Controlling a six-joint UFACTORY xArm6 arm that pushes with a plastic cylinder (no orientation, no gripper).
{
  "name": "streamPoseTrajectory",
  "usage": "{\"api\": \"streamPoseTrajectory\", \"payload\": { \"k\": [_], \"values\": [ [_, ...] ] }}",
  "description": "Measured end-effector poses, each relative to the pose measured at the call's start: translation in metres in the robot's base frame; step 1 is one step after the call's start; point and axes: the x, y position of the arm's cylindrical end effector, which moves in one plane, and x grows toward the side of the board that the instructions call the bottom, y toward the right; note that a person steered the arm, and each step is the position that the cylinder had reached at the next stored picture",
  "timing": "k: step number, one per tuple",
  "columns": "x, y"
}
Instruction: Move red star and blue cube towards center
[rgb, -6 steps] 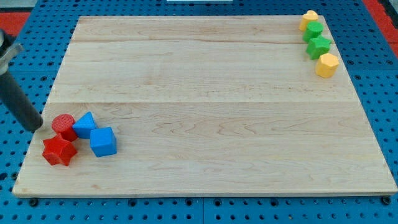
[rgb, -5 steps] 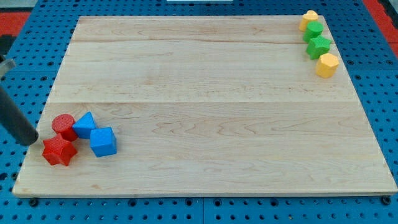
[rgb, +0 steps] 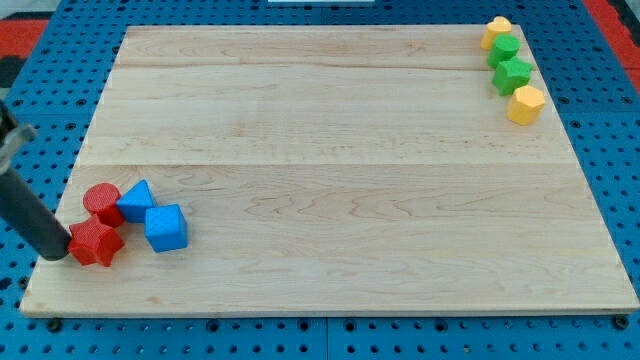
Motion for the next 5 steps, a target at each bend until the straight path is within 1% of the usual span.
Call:
{"api": "streamPoseTrajectory", "payload": {
  "k": [2,5],
  "values": [
    [-0.003,0.051],
    [-0.026,0.124]
  ]
}}
